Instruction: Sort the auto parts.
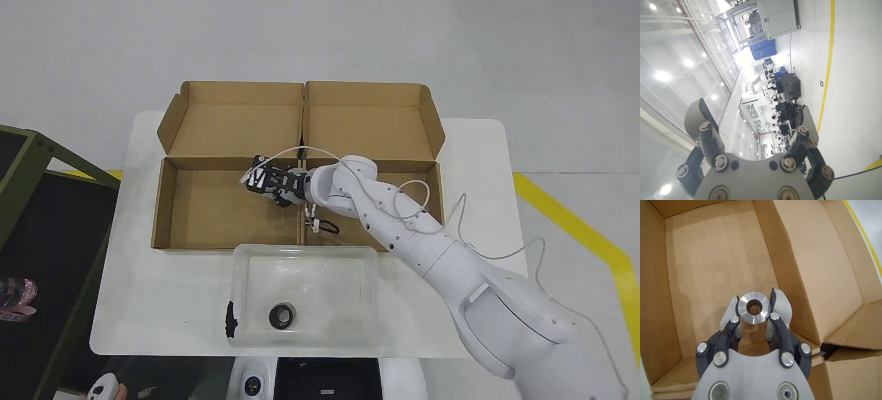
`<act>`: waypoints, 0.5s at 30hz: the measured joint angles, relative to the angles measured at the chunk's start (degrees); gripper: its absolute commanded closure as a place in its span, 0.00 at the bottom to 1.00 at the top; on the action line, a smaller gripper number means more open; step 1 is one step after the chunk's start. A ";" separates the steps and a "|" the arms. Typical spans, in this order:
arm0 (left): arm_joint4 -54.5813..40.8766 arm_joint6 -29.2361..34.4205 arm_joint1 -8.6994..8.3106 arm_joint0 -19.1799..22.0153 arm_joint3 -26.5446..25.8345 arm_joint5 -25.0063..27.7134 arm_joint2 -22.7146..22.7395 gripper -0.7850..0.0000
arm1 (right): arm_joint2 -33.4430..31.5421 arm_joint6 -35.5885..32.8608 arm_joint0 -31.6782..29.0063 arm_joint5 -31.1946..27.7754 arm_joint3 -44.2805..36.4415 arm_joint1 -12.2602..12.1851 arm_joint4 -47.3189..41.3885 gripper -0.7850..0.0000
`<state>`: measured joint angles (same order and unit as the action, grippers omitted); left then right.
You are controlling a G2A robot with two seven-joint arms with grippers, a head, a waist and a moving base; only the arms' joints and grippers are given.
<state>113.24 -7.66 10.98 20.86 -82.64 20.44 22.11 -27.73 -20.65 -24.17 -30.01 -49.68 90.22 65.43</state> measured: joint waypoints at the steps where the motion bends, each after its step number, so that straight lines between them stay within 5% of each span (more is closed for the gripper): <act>1: 0.00 0.00 0.00 0.00 0.00 0.00 0.00 0.00 | -0.02 -0.06 0.05 -0.09 0.22 0.14 0.04 0.63; 15: 0.00 0.00 0.00 0.00 0.00 0.00 0.00 0.00 | -1.38 -0.54 0.46 -0.75 -1.66 1.13 2.84 0.56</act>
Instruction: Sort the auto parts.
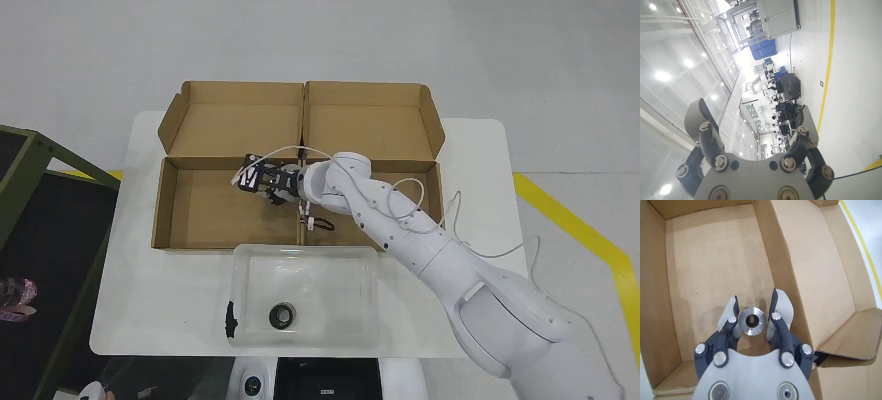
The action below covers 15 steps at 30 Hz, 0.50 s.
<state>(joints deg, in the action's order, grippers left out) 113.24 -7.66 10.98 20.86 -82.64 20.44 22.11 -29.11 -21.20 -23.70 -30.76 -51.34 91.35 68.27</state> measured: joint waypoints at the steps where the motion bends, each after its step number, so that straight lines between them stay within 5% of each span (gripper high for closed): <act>1: 0.00 0.00 0.00 0.00 0.00 0.00 0.00 0.00 | -0.29 -0.13 -0.04 -0.10 -0.77 -0.11 0.31 0.55; 15: 0.00 0.00 0.00 0.00 0.00 0.00 0.00 0.00 | -8.69 -7.36 -10.66 -5.36 -26.65 -5.41 3.86 0.52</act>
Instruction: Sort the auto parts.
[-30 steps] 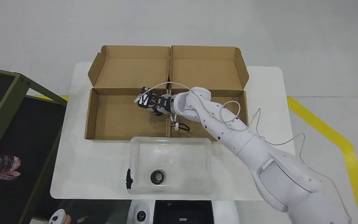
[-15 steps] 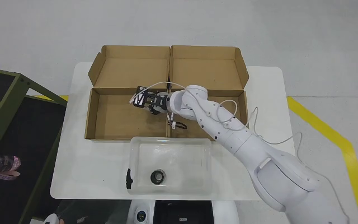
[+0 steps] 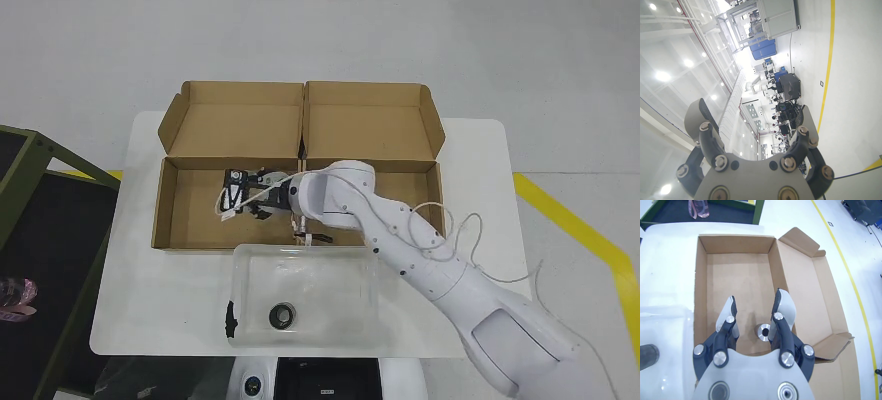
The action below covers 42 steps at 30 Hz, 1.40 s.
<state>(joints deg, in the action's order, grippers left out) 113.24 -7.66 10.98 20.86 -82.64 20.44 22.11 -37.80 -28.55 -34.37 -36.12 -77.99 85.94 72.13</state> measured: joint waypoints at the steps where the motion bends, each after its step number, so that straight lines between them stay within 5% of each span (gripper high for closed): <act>1: 0.00 0.00 0.00 0.00 0.00 0.00 0.00 0.00 | -0.68 -0.60 -1.35 -0.62 -2.06 -0.48 0.23 0.52; 14: 0.00 0.00 0.00 0.00 0.00 0.00 0.00 0.00 | -7.93 -4.83 -17.66 -9.78 -22.89 -5.69 4.17 0.46; 42: 0.00 0.00 0.00 0.00 0.00 0.00 0.00 0.00 | -10.28 -4.88 -33.22 -18.05 -30.96 -10.61 7.11 0.44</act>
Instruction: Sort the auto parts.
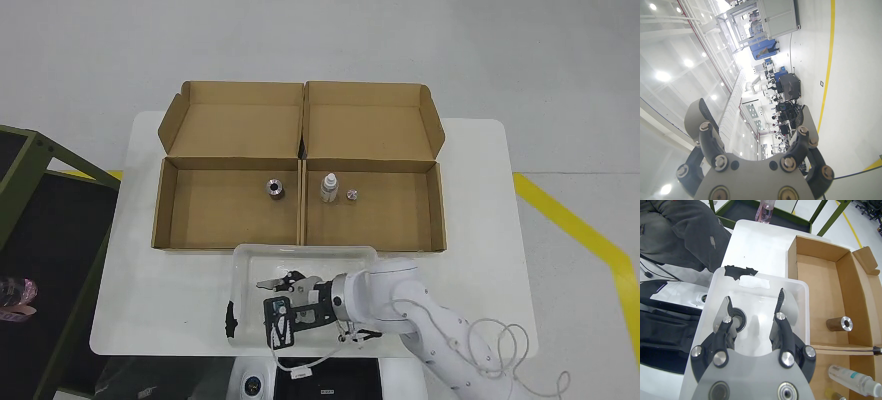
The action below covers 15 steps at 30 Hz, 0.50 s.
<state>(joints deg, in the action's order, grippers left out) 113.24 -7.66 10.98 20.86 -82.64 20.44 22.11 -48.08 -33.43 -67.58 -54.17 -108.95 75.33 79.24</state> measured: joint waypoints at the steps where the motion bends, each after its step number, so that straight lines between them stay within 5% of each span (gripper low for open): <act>1: 0.00 0.00 0.00 0.00 0.00 0.00 0.00 0.00 | -0.02 -0.08 -0.29 -0.04 0.05 -0.12 0.16 0.44; 15: 0.00 0.00 0.00 0.00 0.00 0.00 0.00 0.00 | 0.29 -0.36 -1.92 -0.24 1.29 -1.46 1.02 0.42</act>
<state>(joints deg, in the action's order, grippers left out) 113.24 -7.66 10.98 20.86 -82.64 20.44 22.11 -47.79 -33.79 -69.50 -54.41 -107.66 73.87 80.26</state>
